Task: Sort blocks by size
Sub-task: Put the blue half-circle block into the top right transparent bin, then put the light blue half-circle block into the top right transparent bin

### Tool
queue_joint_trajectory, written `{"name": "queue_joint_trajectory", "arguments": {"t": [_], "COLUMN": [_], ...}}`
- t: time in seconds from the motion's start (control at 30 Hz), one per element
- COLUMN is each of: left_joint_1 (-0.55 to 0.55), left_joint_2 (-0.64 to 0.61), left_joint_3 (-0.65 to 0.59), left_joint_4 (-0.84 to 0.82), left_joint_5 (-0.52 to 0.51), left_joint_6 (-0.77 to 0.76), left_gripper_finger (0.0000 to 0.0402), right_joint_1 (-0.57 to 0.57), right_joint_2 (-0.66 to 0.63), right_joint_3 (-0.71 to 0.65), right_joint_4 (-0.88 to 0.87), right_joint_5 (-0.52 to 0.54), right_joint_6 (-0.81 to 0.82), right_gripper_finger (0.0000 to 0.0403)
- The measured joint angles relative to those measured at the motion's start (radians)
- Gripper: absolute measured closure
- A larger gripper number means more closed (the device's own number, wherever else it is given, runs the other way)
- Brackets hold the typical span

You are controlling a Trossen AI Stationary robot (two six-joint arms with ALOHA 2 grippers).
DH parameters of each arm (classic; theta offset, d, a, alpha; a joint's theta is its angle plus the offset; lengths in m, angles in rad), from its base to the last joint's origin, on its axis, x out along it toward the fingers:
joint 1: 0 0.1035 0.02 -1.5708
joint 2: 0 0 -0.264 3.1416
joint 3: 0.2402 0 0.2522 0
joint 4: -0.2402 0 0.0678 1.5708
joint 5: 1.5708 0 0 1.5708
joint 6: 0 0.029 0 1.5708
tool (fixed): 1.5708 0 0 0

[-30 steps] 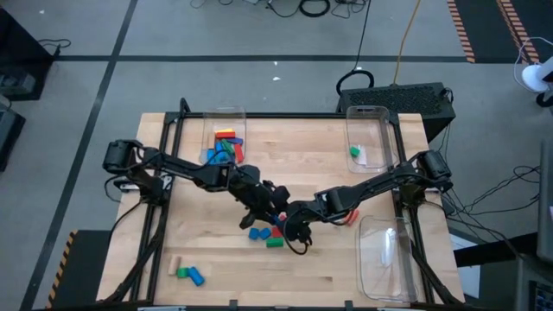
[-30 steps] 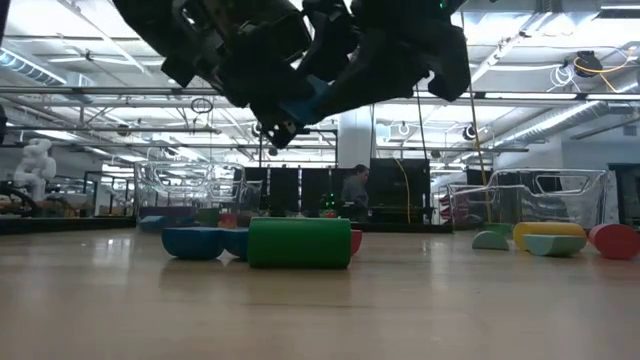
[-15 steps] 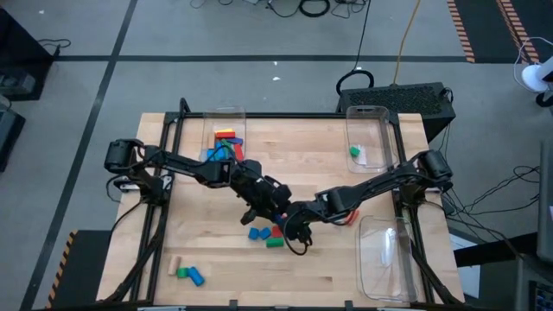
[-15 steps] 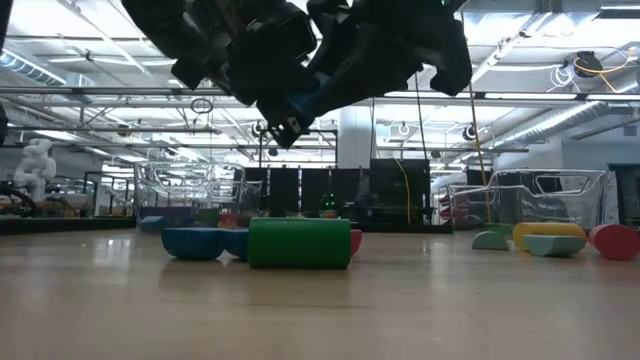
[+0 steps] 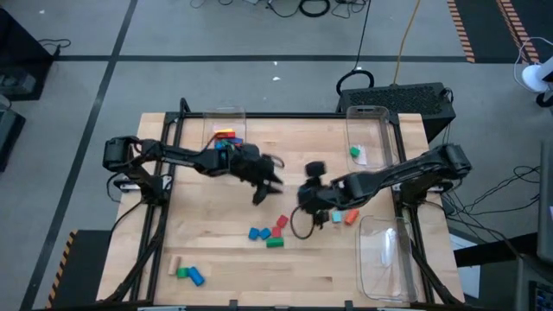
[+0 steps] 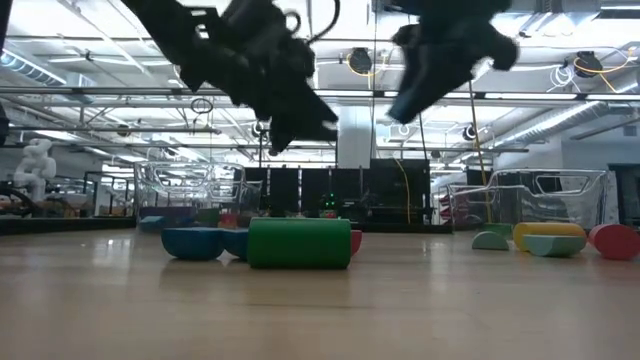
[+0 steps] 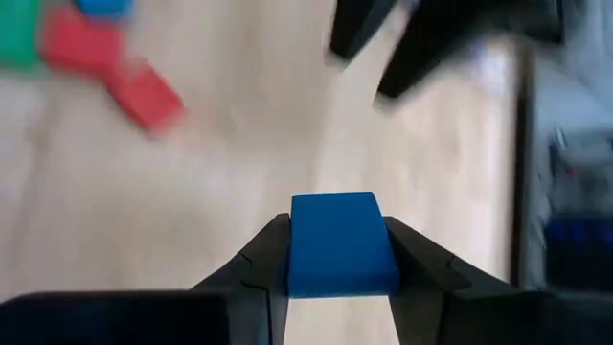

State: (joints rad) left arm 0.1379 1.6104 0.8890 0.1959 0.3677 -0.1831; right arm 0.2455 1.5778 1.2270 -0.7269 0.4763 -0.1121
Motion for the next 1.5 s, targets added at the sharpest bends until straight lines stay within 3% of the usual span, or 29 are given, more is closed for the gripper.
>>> {"name": "queue_joint_trajectory", "arguments": {"t": [0.13, 0.27, 0.47, 0.63, 0.83, 1.0, 1.17, 1.5], "left_joint_1": [0.040, 0.059, 0.059, 0.058, 0.059, 0.051, 0.029, -0.015], "left_joint_2": [0.000, 0.000, 0.000, 0.002, 0.003, 0.004, 0.004, 0.004], "left_joint_3": [-0.001, -0.001, -0.002, -0.003, -0.016, -0.038, -0.066, -0.090], "left_joint_4": [-0.009, -0.015, -0.016, -0.021, -0.024, -0.036, -0.042, -0.005], "left_joint_5": [-0.044, -0.126, -0.258, -0.346, -0.373, -0.373, -0.379, -0.494], "left_joint_6": [0.000, 0.052, 0.179, 0.223, 0.217, 0.144, 0.084, 0.085], "left_gripper_finger": [0.0222, 0.0222, 0.0221, 0.0221, 0.0221, 0.0221, 0.0221, 0.0221], "right_joint_1": [-0.054, -0.149, -0.372, -0.569, -0.755, -0.862, -0.902, -0.908], "right_joint_2": [-0.081, -0.205, -0.407, -0.496, -0.487, -0.452, -0.439, -0.442], "right_joint_3": [-0.011, -0.093, -0.280, -0.405, -0.492, -0.530, -0.532, -0.532], "right_joint_4": [-0.141, -0.137, -0.080, -0.066, -0.028, 0.027, 0.045, 0.052], "right_joint_5": [0.057, 0.076, 0.069, 0.067, 0.028, -0.038, -0.065, -0.082], "right_joint_6": [0.068, 0.060, 0.055, 0.221, 0.365, 0.377, 0.331, 0.313], "right_gripper_finger": [0.0287, 0.0287, 0.0288, 0.0286, 0.0286, 0.0281, 0.0270, 0.0182]}}
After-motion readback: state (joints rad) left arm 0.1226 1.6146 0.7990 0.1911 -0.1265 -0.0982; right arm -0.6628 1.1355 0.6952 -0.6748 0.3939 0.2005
